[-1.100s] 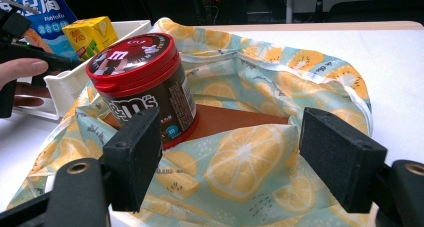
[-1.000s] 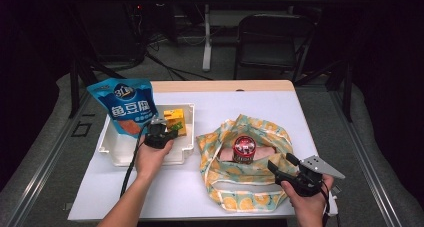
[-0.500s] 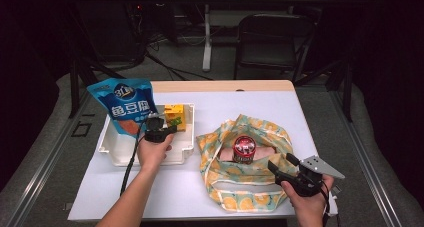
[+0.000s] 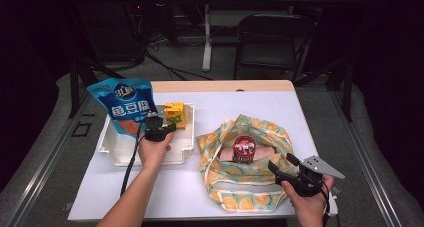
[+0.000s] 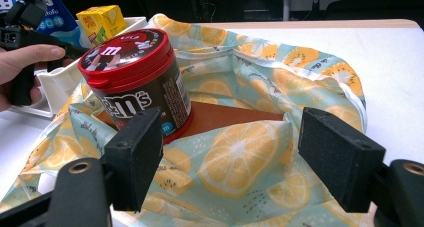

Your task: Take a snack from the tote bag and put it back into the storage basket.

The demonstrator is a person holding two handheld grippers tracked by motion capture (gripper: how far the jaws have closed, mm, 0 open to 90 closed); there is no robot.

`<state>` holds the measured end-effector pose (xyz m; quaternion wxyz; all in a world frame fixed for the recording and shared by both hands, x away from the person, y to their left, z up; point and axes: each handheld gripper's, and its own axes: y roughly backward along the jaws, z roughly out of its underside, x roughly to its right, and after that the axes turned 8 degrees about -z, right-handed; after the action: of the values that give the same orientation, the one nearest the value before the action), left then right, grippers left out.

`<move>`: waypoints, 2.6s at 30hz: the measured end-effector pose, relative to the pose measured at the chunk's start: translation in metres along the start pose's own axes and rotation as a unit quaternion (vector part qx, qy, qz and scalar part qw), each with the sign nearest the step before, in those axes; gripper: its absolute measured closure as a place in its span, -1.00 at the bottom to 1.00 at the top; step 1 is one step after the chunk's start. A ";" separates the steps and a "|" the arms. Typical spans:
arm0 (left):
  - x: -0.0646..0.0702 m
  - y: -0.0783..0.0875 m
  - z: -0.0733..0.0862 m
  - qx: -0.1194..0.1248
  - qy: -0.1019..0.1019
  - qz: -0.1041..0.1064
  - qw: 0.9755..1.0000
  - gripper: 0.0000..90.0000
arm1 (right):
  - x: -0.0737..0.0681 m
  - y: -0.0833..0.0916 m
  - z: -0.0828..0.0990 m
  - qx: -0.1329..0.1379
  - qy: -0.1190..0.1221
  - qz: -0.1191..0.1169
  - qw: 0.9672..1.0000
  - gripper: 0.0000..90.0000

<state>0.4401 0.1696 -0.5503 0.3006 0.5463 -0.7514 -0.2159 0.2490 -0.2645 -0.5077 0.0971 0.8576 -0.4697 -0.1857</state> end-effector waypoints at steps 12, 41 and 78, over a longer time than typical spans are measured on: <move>0.005 0.002 0.002 0.020 -0.024 0.011 0.999 1.00 | -0.001 -0.001 0.000 -0.001 0.005 -0.001 1.000 -0.43; -0.004 0.111 0.043 0.128 -0.078 0.086 0.985 -0.32 | -0.015 -0.007 -0.006 -0.003 0.023 -0.012 1.000 -0.47; 0.015 0.144 0.069 0.120 -0.141 0.128 0.974 -1.00 | -0.057 -0.048 -0.023 -0.045 0.040 -0.023 0.998 -0.90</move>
<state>0.2900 0.1993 -0.5034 0.1488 0.4416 -0.8704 -0.1589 0.2676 -0.1911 -0.4902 0.1500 0.8696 -0.4367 -0.1746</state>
